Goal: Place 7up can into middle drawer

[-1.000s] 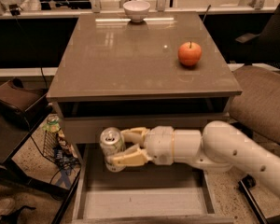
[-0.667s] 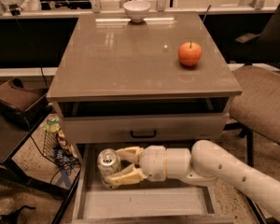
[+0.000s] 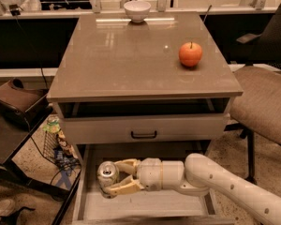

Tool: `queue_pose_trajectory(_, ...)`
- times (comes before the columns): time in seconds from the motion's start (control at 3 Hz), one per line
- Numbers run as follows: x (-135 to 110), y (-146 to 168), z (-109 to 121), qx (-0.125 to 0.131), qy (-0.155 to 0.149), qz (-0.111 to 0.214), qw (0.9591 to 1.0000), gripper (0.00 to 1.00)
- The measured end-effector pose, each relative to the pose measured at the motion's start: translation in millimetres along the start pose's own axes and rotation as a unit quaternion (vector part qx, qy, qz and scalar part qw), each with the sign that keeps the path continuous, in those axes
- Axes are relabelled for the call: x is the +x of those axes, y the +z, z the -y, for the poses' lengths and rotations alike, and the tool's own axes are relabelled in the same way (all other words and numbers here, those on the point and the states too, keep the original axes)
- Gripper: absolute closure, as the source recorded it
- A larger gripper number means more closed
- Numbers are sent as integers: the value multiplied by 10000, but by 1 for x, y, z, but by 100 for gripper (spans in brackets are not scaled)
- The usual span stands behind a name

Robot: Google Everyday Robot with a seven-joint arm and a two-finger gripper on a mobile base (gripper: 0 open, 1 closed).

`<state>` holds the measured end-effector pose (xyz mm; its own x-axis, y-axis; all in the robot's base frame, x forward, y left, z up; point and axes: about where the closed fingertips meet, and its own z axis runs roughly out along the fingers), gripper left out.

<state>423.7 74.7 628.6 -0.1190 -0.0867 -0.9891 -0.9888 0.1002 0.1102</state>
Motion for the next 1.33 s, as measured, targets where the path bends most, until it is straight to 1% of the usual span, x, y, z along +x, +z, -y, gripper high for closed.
queue_pose_trajectory(0.33,30,28,26,79,-5,352,9993,100)
queue_pose_trajectory(0.67,67,53,53,143,123,606,9980,100)
queue_pose_trajectory(1.0,120,79,76,127,-67,328,9994,100)
queue_pose_trajectory(1.33,146,86,86,51,-300,-1,9995,100)
